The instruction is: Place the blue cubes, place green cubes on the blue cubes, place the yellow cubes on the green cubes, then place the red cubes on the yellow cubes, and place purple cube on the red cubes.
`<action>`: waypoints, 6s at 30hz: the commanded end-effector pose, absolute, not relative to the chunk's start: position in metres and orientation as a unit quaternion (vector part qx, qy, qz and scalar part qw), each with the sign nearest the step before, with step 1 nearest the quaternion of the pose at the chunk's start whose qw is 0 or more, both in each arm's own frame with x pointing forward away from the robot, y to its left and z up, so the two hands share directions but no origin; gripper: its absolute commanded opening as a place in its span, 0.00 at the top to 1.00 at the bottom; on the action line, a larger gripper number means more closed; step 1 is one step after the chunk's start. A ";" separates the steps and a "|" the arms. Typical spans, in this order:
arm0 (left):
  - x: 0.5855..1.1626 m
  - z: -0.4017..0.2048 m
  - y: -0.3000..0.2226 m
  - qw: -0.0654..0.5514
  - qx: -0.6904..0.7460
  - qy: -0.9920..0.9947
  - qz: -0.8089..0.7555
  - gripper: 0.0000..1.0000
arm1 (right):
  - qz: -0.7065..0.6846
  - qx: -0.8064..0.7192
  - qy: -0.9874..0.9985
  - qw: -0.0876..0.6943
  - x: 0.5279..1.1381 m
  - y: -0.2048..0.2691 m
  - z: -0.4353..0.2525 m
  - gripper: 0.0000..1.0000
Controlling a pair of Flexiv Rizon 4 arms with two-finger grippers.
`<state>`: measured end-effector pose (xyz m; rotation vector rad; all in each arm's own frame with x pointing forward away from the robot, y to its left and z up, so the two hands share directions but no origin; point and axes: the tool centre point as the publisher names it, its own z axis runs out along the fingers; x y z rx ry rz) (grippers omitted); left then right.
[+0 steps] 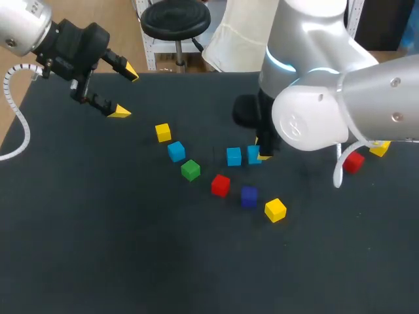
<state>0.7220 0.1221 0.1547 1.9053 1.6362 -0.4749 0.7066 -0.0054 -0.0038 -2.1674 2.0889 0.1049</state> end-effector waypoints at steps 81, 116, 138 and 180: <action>0.722 0.154 0.123 0.290 0.714 0.612 -0.177 0.00 | 0.045 -0.715 0.695 0.065 0.702 -0.002 -0.004 0.54; 0.722 0.154 0.123 0.290 0.714 0.612 -0.177 0.00 | 0.053 -0.716 0.693 0.066 0.707 -0.002 -0.001 0.03; 0.722 0.154 0.123 0.290 0.714 0.612 -0.177 0.00 | 0.054 -0.714 0.694 0.067 0.702 -0.003 -0.005 0.76; 0.722 0.154 0.123 0.290 0.714 0.612 -0.177 0.00 | 0.102 -0.705 0.695 0.098 0.699 -0.032 0.007 0.00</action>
